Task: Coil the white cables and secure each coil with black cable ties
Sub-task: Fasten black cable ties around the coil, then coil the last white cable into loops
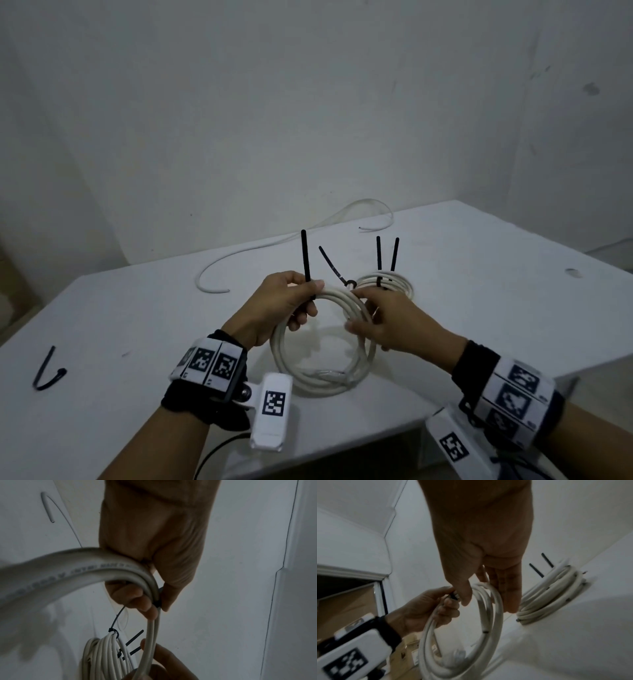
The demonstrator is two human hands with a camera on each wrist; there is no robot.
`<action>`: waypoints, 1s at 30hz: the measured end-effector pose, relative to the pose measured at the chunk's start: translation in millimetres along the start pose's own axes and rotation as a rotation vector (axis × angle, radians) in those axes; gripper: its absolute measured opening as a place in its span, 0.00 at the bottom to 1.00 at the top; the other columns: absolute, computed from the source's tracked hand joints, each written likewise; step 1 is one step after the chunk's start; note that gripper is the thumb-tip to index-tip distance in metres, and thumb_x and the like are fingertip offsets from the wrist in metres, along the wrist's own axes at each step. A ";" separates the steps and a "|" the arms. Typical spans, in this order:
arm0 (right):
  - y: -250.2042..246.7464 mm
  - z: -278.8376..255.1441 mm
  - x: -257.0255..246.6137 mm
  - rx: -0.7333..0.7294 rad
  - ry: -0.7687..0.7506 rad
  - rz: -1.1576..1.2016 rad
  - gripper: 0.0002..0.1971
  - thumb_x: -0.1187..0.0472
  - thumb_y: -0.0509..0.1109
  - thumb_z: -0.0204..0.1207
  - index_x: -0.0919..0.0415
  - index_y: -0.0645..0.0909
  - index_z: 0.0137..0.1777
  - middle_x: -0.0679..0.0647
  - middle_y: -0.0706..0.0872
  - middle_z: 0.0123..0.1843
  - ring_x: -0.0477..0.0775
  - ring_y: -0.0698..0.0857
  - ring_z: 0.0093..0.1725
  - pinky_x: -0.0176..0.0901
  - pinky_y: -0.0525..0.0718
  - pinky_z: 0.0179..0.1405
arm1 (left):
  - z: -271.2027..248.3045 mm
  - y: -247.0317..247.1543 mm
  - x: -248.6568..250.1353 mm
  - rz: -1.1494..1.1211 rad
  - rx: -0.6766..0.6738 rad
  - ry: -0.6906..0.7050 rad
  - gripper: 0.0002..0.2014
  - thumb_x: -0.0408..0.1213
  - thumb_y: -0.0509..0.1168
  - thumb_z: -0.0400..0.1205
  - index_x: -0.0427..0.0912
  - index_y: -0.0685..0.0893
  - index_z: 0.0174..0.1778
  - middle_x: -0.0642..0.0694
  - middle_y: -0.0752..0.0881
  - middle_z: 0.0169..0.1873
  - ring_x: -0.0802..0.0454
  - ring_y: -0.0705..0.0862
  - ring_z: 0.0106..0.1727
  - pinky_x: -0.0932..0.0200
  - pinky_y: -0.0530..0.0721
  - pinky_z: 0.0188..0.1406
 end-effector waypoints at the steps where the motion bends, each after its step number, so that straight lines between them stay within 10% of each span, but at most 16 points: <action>1: 4.0 1.2 -4.0 0.008 -0.026 -0.086 0.23 0.54 0.73 0.75 0.60 0.76 0.67 0.55 0.87 0.48 0.50 0.84 0.40 0.41 0.81 0.40 | 1.0 -3.0 -2.0 -0.009 0.023 -0.005 0.12 0.40 0.69 0.81 0.34 0.79 0.48 0.40 0.84 0.26 0.52 0.75 0.21 0.63 0.71 0.17; 7: 25.2 32.0 -28.3 -0.024 0.004 -0.232 0.03 0.64 0.62 0.77 0.63 0.72 0.44 0.60 0.81 0.39 0.64 0.82 0.37 0.47 0.74 0.31 | 11.0 -37.3 -7.7 0.099 0.156 0.018 0.17 0.43 0.71 0.79 0.29 0.82 0.48 0.40 0.89 0.30 0.51 0.81 0.25 0.61 0.78 0.22; 12: 48.0 67.8 -45.1 -0.181 0.125 -0.292 0.11 0.69 0.60 0.76 0.60 0.65 0.33 0.56 0.73 0.32 0.64 0.82 0.36 0.34 0.70 0.09 | 22.6 -80.6 -27.2 0.281 0.175 -0.006 0.14 0.42 0.71 0.79 0.35 0.86 0.54 0.38 0.90 0.47 0.48 0.88 0.43 0.58 0.85 0.44; 17: 67.2 85.3 -46.1 -0.269 0.168 -0.385 0.04 0.68 0.60 0.78 0.67 0.70 0.51 0.64 0.80 0.47 0.69 0.83 0.57 0.36 0.76 0.27 | 31.8 -115.3 -59.4 0.257 0.225 -0.060 0.16 0.26 0.64 0.82 0.34 0.80 0.66 0.40 0.85 0.57 0.48 0.84 0.56 0.60 0.81 0.50; 20: 62.5 87.4 -49.4 -0.206 0.076 -0.435 0.20 0.63 0.64 0.78 0.66 0.69 0.69 0.66 0.82 0.62 0.65 0.81 0.61 0.47 0.78 0.49 | 37.4 -148.6 -64.8 0.503 0.348 -0.021 0.18 0.20 0.59 0.79 0.37 0.82 0.62 0.40 0.84 0.61 0.47 0.82 0.60 0.61 0.76 0.56; 30: 53.8 59.9 -56.9 -0.278 0.099 -0.315 0.13 0.51 0.68 0.77 0.54 0.82 0.59 0.50 0.86 0.58 0.49 0.83 0.54 0.35 0.75 0.48 | 100.7 -185.2 -92.5 1.213 0.079 -0.256 0.28 0.28 0.56 0.82 0.47 0.68 0.80 0.42 0.69 0.78 0.43 0.69 0.77 0.50 0.69 0.75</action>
Point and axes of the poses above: each hand's wrist, its own z-axis towards the middle knuckle, its own y-axis out of the palm, x = y × z, the point moved 6 cm from there along z, towards the middle knuckle
